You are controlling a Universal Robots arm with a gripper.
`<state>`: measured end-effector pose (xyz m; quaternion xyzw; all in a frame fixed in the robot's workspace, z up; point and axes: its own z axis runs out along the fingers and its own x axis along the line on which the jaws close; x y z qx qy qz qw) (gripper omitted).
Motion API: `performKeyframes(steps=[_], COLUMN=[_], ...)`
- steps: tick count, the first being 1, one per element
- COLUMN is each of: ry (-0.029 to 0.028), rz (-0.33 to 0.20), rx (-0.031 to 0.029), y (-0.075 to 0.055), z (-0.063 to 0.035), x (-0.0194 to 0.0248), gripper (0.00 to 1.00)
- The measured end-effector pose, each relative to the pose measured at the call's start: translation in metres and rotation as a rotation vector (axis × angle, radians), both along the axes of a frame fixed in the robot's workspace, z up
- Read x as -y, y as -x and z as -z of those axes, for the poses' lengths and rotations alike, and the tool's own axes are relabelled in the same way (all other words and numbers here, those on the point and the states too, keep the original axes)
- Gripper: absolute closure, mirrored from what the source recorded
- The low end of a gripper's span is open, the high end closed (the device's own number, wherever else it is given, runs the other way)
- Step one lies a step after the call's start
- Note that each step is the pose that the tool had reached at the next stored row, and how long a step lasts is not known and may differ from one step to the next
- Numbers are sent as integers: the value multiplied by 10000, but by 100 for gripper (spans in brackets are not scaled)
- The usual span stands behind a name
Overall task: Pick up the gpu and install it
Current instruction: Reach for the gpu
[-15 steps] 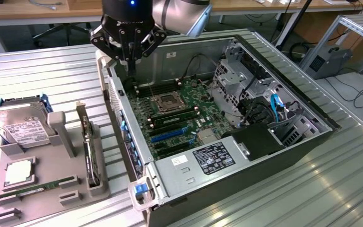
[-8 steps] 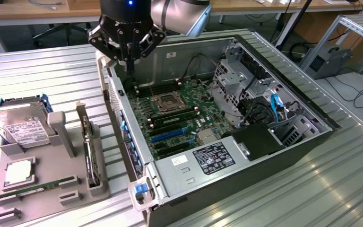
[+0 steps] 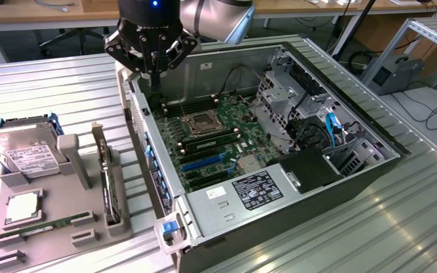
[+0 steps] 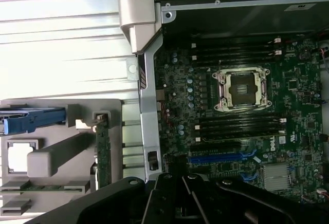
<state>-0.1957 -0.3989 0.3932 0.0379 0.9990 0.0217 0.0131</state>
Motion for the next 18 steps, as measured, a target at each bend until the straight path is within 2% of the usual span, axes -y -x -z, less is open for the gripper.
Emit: performKeyframes(steps=[18], ry=[0], rz=[0], rx=[0], y=[42], z=[0], x=[0], gripper=[89])
